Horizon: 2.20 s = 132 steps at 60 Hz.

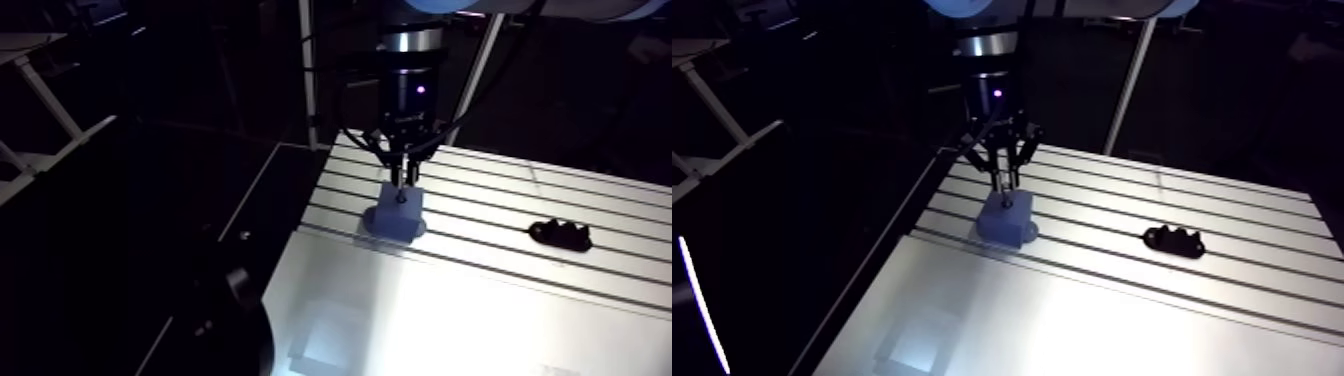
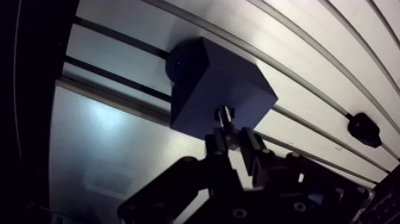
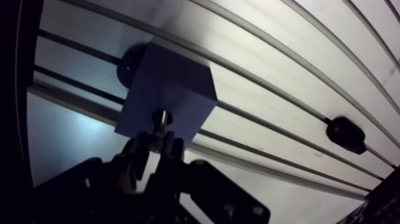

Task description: Pick up the M10 bolt and insert it into the hex recess until seated.

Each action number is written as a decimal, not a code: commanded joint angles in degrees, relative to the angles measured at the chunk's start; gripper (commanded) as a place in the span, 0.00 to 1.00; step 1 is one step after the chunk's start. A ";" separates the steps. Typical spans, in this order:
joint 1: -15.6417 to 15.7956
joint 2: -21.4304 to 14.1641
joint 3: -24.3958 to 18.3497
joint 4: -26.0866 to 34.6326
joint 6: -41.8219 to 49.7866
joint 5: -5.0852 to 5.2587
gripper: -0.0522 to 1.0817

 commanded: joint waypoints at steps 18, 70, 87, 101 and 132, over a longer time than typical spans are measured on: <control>-0.18 0.44 0.37 -0.14 0.03 0.00 0.79; 0.17 0.71 0.46 -1.76 -1.02 0.24 0.05; 0.17 0.62 0.46 -1.81 -1.02 0.34 0.05; 0.09 0.62 0.55 -1.90 -0.64 0.60 0.05; -0.53 -1.60 4.54 -6.96 18.48 1.39 0.12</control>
